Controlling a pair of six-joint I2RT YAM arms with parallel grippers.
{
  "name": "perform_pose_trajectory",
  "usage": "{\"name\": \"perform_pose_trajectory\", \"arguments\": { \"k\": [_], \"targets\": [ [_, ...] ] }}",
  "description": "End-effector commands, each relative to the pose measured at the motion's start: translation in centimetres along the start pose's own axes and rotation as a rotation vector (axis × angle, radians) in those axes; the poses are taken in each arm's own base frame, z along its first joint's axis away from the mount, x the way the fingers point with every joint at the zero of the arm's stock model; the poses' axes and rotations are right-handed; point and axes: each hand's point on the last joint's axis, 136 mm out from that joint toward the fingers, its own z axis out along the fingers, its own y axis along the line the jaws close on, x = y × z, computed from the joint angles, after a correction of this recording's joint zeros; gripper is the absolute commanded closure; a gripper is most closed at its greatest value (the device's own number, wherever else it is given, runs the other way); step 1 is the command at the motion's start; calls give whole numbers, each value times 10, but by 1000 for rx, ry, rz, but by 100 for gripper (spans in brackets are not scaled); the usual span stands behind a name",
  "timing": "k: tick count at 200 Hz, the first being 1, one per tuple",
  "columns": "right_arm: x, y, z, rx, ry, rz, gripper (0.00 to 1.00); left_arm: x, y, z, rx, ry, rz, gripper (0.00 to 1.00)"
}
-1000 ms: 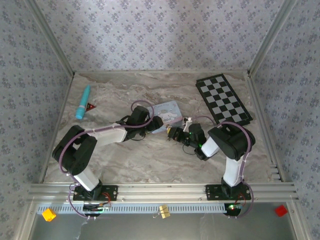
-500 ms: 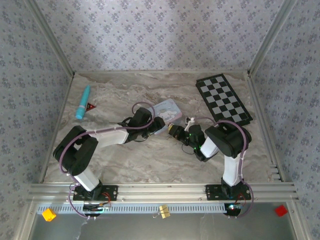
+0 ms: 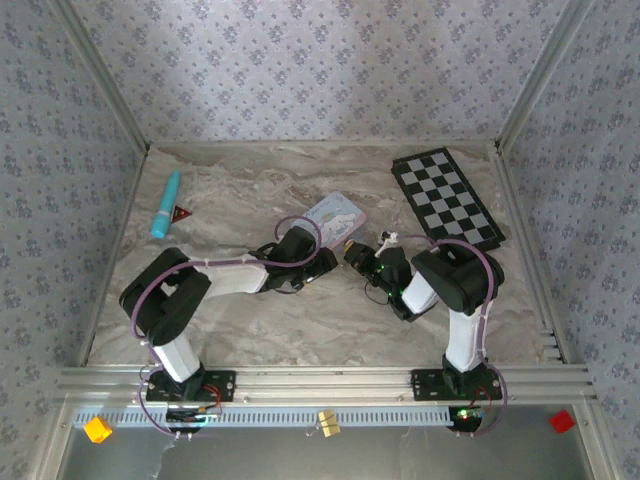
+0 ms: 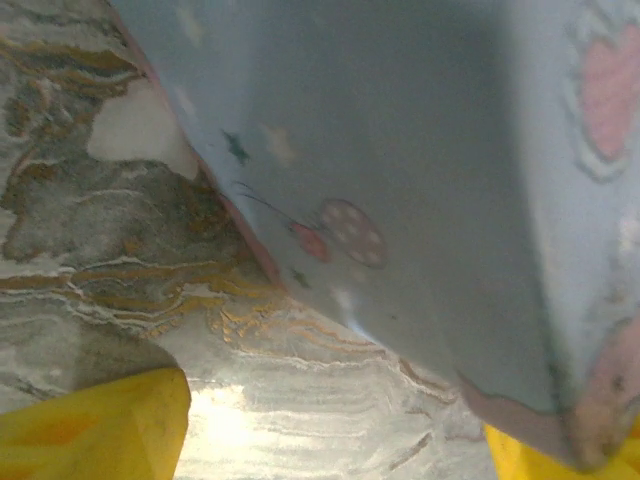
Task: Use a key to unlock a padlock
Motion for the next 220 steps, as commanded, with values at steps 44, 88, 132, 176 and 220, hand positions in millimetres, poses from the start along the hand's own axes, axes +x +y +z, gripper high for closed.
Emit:
{"name": "perform_pose_trajectory", "arguments": {
  "k": [44, 88, 132, 176, 220],
  "targets": [
    [-30, 9, -9, -36, -97, 58, 97, -25, -7, -25, 25, -143, 5, 16],
    [-11, -3, 1, -20, -18, 102, 97, -51, -7, -34, 29, -198, -13, 9],
    [-8, -13, -1, 6, -15, 98, 95, -67, -5, -13, -11, -178, -23, 10],
    [-29, -13, -7, 0, -53, 104, 95, -70, 7, -1, -101, -166, -25, 12],
    [-46, -23, -18, 25, -107, 120, 95, -72, 20, -2, -134, -177, -41, 12]
  ]
}}
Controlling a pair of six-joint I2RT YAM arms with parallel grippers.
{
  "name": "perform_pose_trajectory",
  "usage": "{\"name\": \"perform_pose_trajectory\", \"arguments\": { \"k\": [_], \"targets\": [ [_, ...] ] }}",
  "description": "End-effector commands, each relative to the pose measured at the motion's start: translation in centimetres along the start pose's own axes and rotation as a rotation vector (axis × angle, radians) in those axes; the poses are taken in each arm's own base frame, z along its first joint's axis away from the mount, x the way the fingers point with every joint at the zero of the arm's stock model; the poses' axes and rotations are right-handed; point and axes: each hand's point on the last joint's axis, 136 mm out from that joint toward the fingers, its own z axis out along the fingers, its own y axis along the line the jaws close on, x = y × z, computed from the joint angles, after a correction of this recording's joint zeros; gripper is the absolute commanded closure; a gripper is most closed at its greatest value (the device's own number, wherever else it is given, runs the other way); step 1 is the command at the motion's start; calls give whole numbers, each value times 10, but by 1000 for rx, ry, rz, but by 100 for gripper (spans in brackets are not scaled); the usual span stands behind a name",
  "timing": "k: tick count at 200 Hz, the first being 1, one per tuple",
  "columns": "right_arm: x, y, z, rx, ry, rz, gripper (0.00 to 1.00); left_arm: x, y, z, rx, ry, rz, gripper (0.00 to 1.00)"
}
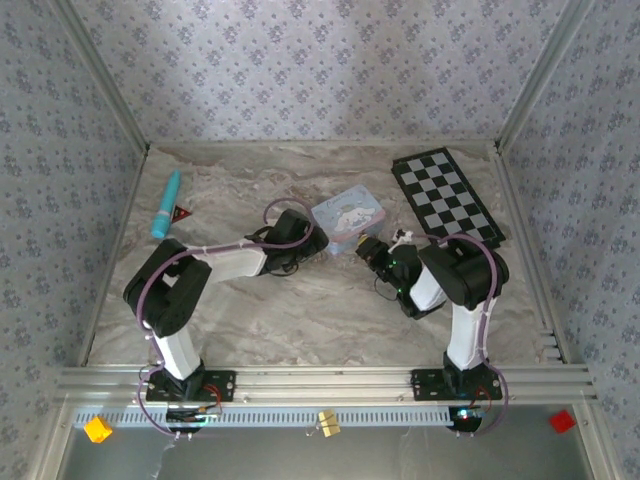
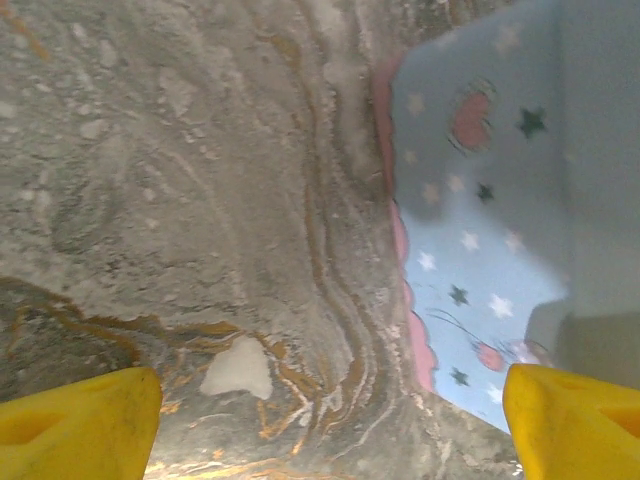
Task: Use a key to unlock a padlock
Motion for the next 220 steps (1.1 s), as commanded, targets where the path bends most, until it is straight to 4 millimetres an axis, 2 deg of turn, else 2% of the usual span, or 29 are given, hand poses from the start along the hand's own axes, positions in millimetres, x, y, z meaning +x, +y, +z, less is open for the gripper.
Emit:
{"name": "perform_pose_trajectory", "arguments": {
  "k": [1, 39, 79, 113, 142, 152, 183, 220],
  "targets": [
    [-11, -1, -8, 4, -36, 18, 95, -6, 9, 1, -36, -18, 7, 12],
    [-19, 8, -7, -23, -47, 3, 95, -12, -7, -9, 26, -40, 23, 12],
    [-9, 14, -1, -38, -20, -17, 95, -28, -45, -22, 120, -80, 66, 9],
    [-1, 12, -1, -31, -5, -36, 95, -33, -68, -15, 167, -67, 91, 8],
    [0, 9, -4, -20, -11, -42, 95, -29, -85, 2, 178, -13, 124, 8],
    [-2, 7, -5, -15, -16, -40, 95, -27, -84, 10, 148, 0, 132, 9],
    [-14, 6, -8, -16, -38, -31, 95, -23, -62, 28, 30, 20, 127, 11],
    [-21, 2, -6, -14, -40, -16, 93, -20, -27, 33, -99, 12, 101, 13]
  ]
}}
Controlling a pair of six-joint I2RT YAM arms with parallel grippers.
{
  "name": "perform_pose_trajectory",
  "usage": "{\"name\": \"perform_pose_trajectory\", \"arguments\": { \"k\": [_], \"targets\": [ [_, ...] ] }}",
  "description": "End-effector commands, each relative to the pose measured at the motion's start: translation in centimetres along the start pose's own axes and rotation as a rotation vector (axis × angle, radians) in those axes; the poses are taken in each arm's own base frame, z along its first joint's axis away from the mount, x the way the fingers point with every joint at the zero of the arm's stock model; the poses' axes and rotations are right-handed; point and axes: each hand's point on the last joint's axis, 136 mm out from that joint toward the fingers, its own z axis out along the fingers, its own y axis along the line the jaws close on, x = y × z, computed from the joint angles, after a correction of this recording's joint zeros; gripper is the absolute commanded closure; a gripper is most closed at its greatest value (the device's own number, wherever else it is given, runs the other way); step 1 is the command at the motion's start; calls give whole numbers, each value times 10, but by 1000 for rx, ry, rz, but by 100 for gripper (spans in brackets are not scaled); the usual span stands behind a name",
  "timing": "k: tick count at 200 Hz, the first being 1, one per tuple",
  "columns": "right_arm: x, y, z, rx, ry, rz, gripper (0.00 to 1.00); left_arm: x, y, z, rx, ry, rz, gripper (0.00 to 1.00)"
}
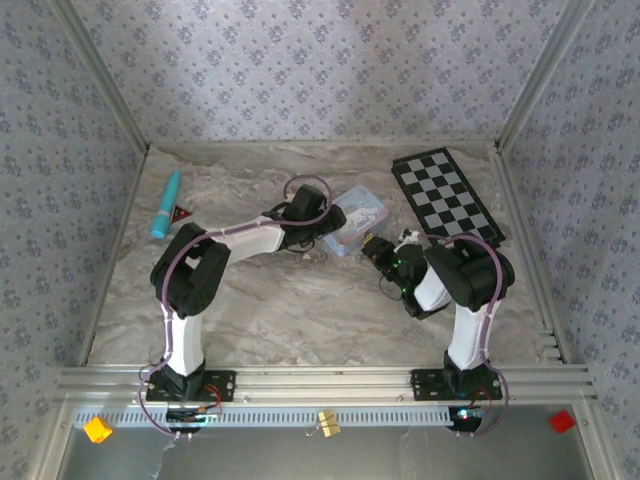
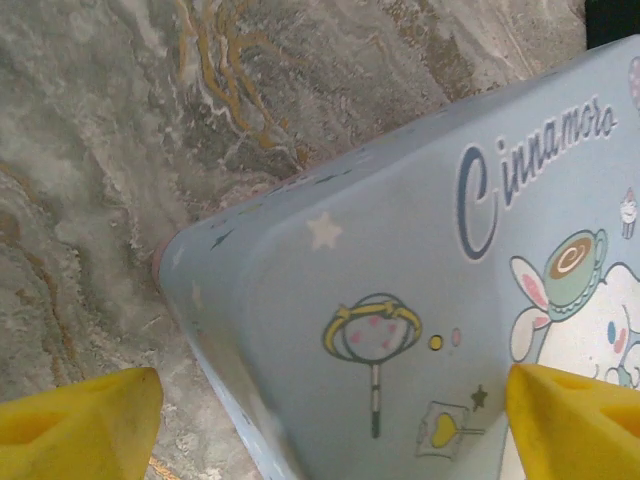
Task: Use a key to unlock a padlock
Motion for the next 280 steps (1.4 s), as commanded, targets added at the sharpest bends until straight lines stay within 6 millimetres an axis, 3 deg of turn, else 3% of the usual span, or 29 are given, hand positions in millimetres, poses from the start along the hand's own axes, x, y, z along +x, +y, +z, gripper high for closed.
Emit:
{"name": "perform_pose_trajectory", "arguments": {
  "k": [1, 38, 58, 100, 129, 280],
  "targets": [
    [-10, 5, -1, -22, -17, -8, 93, 12, 40, 2, -161, 21, 3, 13],
    [-17, -4, -4, -12, 4, -6, 91, 15, 58, 1, -181, 13, -21, 13],
    [-18, -6, -3, -22, 19, 8, 90, 17, 58, 1, -172, 16, -24, 14],
    [-18, 13, -2, -74, 29, -10, 86, 18, 58, 2, -168, 17, -34, 14],
    [-27, 4, -9, -50, 16, 5, 83, 17, 59, 1, -168, 12, -36, 14],
    [-45, 13, -21, -79, -33, 64, 90, 20, 66, 3, -195, 17, -43, 15]
  ]
}}
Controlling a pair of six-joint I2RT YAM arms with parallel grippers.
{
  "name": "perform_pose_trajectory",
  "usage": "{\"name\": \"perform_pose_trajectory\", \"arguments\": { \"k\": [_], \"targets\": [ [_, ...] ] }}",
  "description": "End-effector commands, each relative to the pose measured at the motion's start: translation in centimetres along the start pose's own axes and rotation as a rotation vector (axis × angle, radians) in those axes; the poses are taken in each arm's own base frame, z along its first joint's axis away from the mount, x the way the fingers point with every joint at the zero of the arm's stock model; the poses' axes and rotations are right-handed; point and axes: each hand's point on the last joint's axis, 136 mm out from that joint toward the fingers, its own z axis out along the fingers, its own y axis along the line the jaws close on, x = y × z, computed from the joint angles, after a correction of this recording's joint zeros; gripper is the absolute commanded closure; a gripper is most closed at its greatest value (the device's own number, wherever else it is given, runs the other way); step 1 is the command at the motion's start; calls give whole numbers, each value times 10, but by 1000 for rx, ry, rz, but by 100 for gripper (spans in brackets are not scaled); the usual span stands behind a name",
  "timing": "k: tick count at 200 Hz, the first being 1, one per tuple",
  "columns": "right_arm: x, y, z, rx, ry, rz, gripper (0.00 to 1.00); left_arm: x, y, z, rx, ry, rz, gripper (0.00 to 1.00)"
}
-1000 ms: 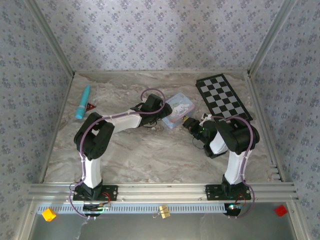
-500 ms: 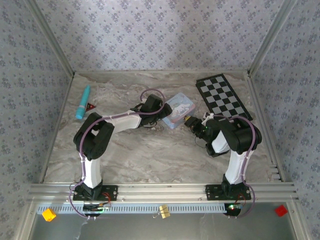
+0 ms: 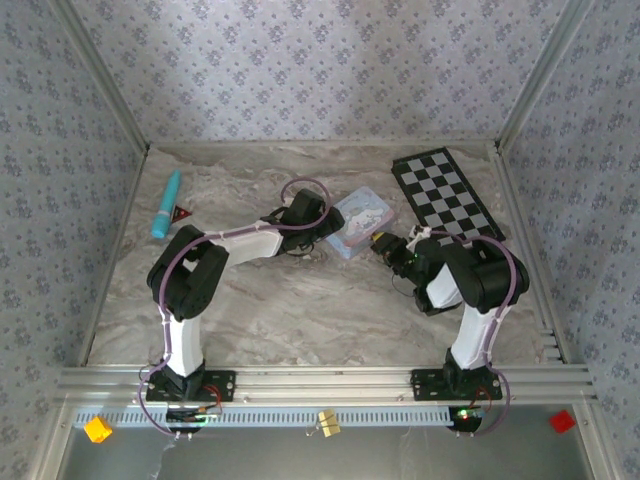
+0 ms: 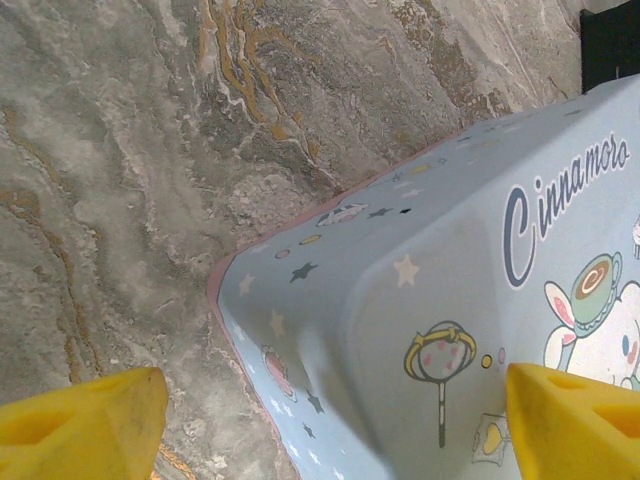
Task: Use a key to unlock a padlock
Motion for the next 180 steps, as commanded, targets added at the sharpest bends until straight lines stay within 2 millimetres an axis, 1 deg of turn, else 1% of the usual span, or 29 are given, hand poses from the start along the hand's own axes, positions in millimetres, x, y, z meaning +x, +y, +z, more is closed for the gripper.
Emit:
{"name": "perform_pose_trajectory", "arguments": {
  "k": [1, 56, 82, 112, 133, 144, 157, 180],
  "targets": [
    [-21, 13, -8, -32, -91, -5, 90, 15, 60, 4, -209, 37, -7, 15],
    [-18, -9, -7, 59, -84, -38, 93, 16, 61, 5, -213, 40, -5, 15],
    [-18, -17, -12, 101, -79, -59, 93, 17, 62, 5, -218, 41, -4, 15],
    [-14, -12, -12, 140, -15, -152, 90, 16, 62, 5, -218, 41, -5, 15],
    [-12, -10, -15, 182, 20, -216, 88, 15, 61, 4, -216, 39, -7, 15],
    [-13, -5, -17, 179, 28, -234, 86, 16, 61, 4, -216, 40, -7, 15],
    [-13, 0, -17, 156, 41, -226, 85, 15, 61, 4, -215, 38, -6, 15],
    [-13, 4, -15, 91, 56, -140, 85, 15, 60, 4, -213, 38, -8, 16]
  ]
}}
